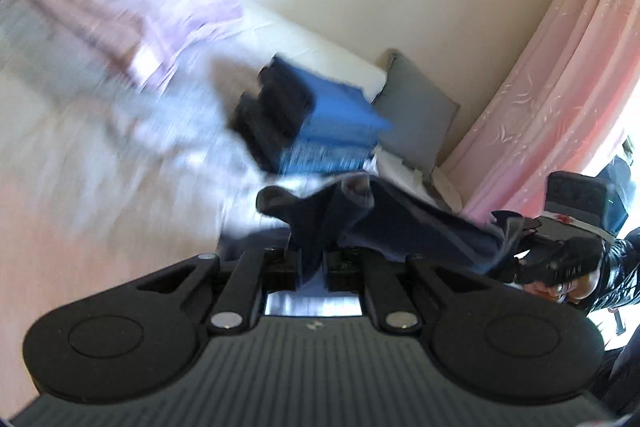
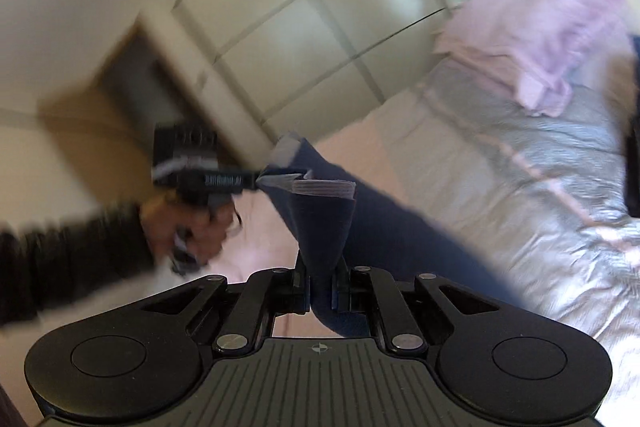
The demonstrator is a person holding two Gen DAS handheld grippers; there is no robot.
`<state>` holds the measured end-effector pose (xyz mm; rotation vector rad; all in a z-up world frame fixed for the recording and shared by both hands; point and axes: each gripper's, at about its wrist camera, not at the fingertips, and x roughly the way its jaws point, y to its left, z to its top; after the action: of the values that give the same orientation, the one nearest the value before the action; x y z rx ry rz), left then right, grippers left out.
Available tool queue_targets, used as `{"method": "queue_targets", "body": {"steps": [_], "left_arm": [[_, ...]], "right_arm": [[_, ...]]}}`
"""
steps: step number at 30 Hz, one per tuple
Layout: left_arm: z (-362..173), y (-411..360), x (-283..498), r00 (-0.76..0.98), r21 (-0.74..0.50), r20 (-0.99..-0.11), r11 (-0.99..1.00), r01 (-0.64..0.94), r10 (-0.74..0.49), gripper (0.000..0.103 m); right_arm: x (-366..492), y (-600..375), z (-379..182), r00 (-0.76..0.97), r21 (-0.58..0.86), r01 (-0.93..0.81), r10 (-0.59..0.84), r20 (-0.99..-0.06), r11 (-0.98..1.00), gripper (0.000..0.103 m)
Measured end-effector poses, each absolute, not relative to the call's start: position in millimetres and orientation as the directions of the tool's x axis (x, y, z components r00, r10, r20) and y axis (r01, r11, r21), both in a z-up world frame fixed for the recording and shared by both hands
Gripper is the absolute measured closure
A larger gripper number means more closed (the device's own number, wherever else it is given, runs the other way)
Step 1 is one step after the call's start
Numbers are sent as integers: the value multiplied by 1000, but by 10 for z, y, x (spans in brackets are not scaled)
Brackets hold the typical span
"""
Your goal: Fold clothes
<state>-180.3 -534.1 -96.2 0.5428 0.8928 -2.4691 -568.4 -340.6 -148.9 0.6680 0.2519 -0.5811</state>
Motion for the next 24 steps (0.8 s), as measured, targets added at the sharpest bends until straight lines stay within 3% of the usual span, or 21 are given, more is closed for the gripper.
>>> {"method": "queue_targets", "body": {"steps": [3,6,10,13,24], "left_arm": [[-1568,-4703,-1260,-789,-531,-543,-610,588,-288,97],[-2200,-4113,-836,-745,-544,-610,-541,642,-270,97],[-2763,-3551,-429,-729,-582,-595,-443,682,-340,97],[-2940,-3290,-277,-718,-587,-553,-414,696,-423,97],[-2917,-2857,-241,-632,-404,-486,-486,775,-604,98]], "right_arm": [[-5078,-2689,-1800,775,368,593,-384,-502,716,95],[-4538,-2010,-2458,741,318,562,-295,-603,763,95],[-4034,-1391,-3260,701,302,509,-185,-689,806,95],[-3805,-1177,-3521,691,232,454,-176,-701,860,95],[-3606,-742,-3992,728,-190,181,-261,-634,965,94]]}}
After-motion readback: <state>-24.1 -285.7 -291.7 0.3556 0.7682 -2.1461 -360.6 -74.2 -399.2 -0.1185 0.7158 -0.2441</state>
